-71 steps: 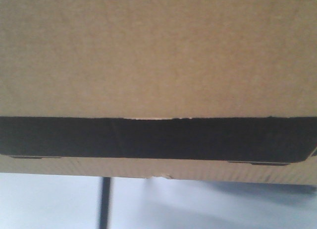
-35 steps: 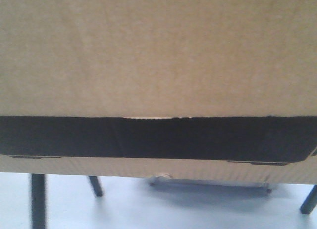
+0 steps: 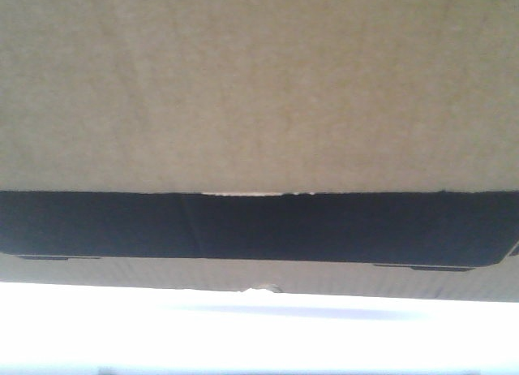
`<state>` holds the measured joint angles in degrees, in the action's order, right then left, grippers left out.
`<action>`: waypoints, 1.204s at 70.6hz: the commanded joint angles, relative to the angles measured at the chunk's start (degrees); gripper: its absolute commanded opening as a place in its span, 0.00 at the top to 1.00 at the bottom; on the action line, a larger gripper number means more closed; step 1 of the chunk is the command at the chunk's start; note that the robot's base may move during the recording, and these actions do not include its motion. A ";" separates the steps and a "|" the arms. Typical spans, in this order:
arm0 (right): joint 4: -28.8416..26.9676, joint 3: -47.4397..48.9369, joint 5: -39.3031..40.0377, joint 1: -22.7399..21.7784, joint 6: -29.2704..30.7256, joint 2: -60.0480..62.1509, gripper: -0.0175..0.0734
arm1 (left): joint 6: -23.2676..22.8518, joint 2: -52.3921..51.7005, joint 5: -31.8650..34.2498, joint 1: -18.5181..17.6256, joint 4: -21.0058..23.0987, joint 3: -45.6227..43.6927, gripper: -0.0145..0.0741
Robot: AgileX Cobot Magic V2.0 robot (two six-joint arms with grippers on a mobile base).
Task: Grab box from left shelf to table start
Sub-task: 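Lower the held box with both grippers onto the white table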
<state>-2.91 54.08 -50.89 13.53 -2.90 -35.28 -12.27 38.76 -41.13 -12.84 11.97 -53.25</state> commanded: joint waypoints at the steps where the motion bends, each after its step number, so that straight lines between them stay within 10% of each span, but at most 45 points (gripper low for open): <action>1: -2.28 1.80 10.84 -0.01 1.54 -0.50 0.74 | 5.16 -1.15 2.41 -1.87 12.33 -2.45 0.95; 85: -2.28 1.80 10.84 -0.01 1.54 -0.50 0.74 | 5.16 12.88 2.41 -1.87 14.66 -2.45 0.95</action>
<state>-1.42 53.81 -52.50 13.16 -3.93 -35.28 -11.51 51.27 -38.40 -12.84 15.82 -53.25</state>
